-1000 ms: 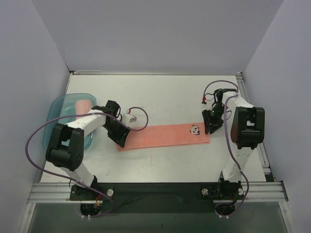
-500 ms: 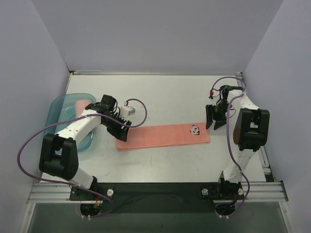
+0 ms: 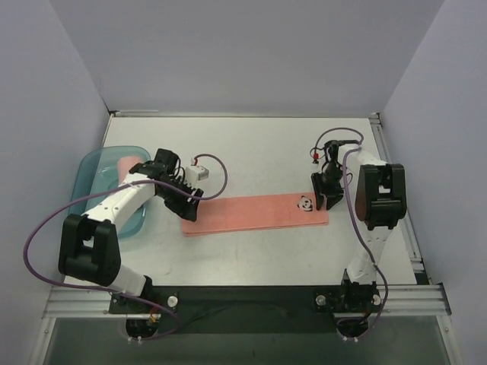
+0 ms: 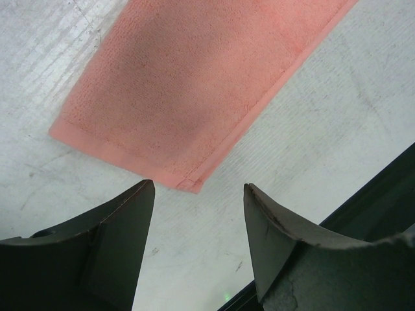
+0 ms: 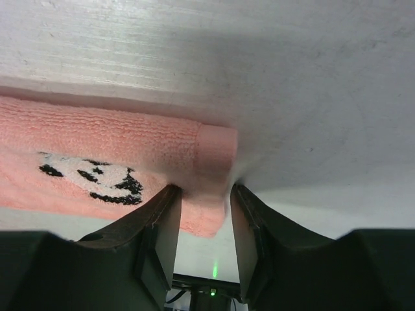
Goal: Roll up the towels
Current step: Fold the towel
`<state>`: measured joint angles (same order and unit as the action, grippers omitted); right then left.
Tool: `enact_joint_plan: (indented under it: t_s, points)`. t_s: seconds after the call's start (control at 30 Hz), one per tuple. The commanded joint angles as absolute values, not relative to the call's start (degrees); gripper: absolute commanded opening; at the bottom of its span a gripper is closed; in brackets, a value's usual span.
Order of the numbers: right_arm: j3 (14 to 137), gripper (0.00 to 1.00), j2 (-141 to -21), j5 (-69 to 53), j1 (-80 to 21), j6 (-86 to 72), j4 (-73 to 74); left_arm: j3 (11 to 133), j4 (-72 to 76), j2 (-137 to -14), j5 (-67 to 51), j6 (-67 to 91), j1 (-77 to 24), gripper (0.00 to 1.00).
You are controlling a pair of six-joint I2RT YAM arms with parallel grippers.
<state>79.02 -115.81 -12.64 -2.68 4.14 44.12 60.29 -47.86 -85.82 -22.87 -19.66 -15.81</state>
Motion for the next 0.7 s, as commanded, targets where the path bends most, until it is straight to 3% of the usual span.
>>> enact_joint_plan:
  t_s: [0.0,0.07,0.2,0.67]
  points:
    - [78.4,0.35,-117.9,-11.5,-4.0,3.3,45.2,60.6,-48.1,-82.9,-22.4,-19.8,-15.6,0.68]
    - [78.7,0.29,-118.2,-12.6,-4.1,3.3,46.0,60.9,-48.0,-82.8,-22.1,-19.8,-15.5,0.68]
    - [78.8,0.0,-118.0,-13.6,-2.7,4.6,47.3,61.1,-48.2,-82.6,-22.0,-19.7,-15.4,0.68]
    - [88.0,0.0,-108.8,-14.7,9.0,16.6,56.5,60.3,-48.2,-78.8,-24.9,-18.1,-12.7,0.71]
